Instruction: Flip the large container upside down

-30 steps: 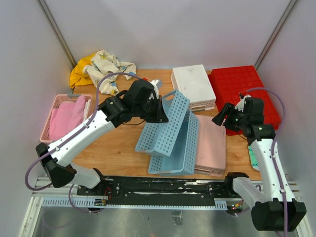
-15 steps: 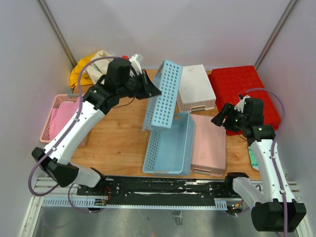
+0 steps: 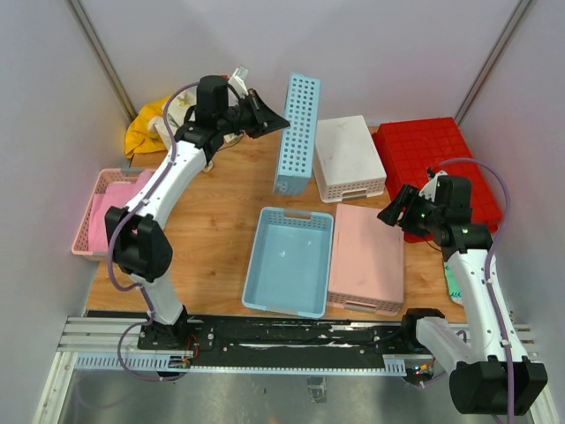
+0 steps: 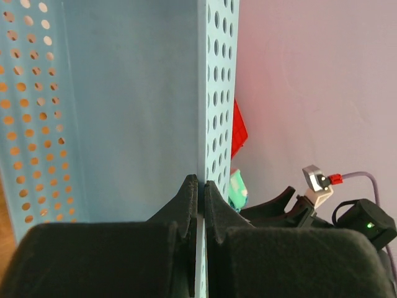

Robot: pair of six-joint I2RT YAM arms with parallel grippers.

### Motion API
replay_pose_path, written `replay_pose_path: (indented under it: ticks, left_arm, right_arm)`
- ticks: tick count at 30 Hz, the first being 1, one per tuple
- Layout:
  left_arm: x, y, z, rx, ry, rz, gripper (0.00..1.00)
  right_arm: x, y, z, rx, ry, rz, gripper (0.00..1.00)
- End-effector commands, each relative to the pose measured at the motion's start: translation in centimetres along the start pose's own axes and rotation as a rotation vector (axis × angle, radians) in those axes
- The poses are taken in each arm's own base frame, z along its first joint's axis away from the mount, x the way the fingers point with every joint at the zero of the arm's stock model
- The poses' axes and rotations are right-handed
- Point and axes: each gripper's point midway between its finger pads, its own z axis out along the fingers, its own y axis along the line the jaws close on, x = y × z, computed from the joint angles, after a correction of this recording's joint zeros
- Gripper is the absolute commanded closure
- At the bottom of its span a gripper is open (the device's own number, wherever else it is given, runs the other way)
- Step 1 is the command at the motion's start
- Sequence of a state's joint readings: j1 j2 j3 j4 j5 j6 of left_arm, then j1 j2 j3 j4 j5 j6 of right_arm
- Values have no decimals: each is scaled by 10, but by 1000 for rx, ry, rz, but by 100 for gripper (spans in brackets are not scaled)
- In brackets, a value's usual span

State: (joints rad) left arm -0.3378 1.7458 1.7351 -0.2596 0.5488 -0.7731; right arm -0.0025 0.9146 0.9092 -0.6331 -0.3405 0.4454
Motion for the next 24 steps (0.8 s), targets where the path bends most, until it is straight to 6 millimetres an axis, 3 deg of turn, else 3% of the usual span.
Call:
replay_pose_path:
  ticks: [1, 7, 11, 18, 24]
  left_arm:
    - [-26, -23, 4, 218, -26, -27, 100]
    - [-21, 39, 22, 258, 32, -174, 100]
    - [-15, 85, 22, 255, 52, -270, 100]
    - [11, 175, 4, 143, 77, -416, 100]
    - [25, 241, -16, -61, 89, -378, 96]
  right_arm:
    - [2, 0, -3, 3, 3, 8, 39]
    - [0, 1, -3, 7, 3, 7, 39]
    - [-2, 2, -3, 8, 6, 9, 39]
    - [-4, 6, -1, 9, 7, 7, 39]
    - [-3, 8, 2, 14, 12, 4, 40]
